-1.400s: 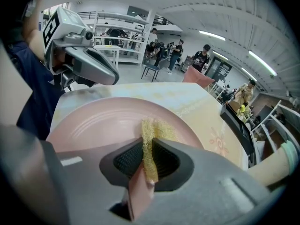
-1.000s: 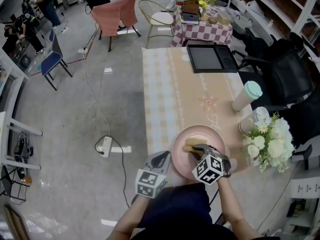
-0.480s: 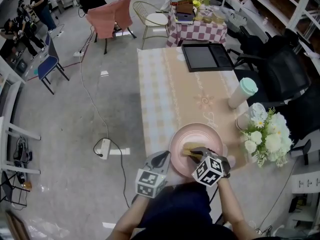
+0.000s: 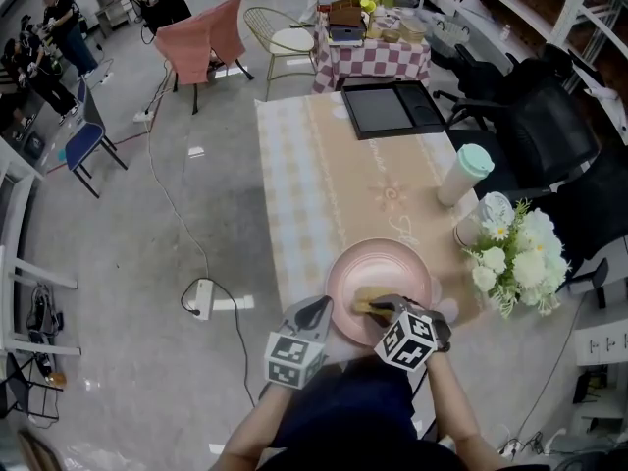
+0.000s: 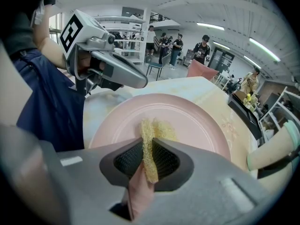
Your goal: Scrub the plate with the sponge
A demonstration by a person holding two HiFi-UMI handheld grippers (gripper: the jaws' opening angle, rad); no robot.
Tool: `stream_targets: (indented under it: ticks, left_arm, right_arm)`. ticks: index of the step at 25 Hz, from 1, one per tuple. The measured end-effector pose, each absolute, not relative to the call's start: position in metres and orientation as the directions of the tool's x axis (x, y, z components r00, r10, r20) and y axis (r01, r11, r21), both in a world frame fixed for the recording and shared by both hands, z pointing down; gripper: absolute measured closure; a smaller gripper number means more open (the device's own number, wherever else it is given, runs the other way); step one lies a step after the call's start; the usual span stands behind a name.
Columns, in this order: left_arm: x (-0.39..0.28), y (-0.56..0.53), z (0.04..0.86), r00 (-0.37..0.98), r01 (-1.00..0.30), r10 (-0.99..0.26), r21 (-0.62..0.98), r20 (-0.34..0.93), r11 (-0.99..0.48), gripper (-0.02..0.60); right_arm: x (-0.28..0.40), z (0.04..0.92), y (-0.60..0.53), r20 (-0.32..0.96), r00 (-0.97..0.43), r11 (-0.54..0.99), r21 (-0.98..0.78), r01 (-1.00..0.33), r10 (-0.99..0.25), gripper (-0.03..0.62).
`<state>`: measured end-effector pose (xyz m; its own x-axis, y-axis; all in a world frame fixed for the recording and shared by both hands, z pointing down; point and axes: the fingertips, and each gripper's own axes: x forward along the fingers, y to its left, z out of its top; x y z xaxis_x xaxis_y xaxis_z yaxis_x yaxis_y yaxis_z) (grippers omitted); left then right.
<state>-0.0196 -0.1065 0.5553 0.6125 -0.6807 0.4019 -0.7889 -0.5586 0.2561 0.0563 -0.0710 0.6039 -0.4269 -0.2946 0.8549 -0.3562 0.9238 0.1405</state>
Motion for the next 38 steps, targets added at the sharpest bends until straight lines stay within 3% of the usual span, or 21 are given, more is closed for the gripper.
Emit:
stream_targets:
  ticks: [11, 38]
  left_arm:
    - [-0.015, -0.107, 0.555, 0.621, -0.782, -0.675, 0.253, 0.399, -0.57, 0.569]
    - [-0.015, -0.113, 0.557, 0.617, -0.786, -0.676, 0.258, 0.403, -0.562, 0.569]
  right_arm:
    - [0.06, 0.603, -0.053, 0.87, -0.43, 0.936, 0.091, -0.34, -0.241, 0.537]
    - [0.06, 0.6, -0.017, 0.909, -0.416, 0.954, -0.145, -0.263, 0.023, 0.539]
